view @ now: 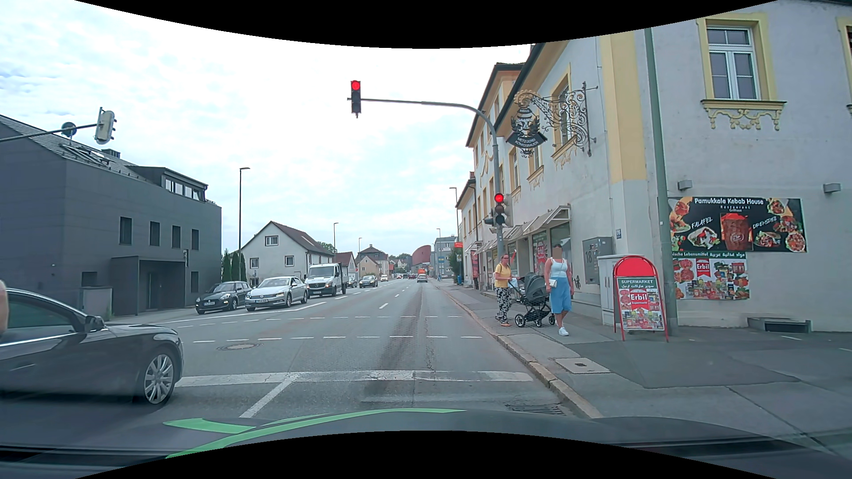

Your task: Follow the waypoints while adhering to traffic rules and regulations

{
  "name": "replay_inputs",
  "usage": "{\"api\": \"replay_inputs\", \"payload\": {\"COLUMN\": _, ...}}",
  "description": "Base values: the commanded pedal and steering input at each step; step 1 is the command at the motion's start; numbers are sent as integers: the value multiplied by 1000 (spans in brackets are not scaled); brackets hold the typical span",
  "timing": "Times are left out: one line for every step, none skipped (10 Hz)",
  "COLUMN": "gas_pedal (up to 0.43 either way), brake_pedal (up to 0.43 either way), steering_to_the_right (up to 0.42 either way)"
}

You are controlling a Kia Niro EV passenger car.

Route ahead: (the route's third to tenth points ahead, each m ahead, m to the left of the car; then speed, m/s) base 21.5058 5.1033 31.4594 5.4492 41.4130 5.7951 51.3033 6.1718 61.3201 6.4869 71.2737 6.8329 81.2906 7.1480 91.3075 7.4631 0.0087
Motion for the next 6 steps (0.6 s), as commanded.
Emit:
{"api": "replay_inputs", "payload": {"gas_pedal": 0, "brake_pedal": 232, "steering_to_the_right": -4}}
{"api": "replay_inputs", "payload": {"gas_pedal": 0, "brake_pedal": 232, "steering_to_the_right": -4}}
{"api": "replay_inputs", "payload": {"gas_pedal": 0, "brake_pedal": 232, "steering_to_the_right": -4}}
{"api": "replay_inputs", "payload": {"gas_pedal": 0, "brake_pedal": 238, "steering_to_the_right": -4}}
{"api": "replay_inputs", "payload": {"gas_pedal": 0, "brake_pedal": 232, "steering_to_the_right": -4}}
{"api": "replay_inputs", "payload": {"gas_pedal": 0, "brake_pedal": 232, "steering_to_the_right": -4}}
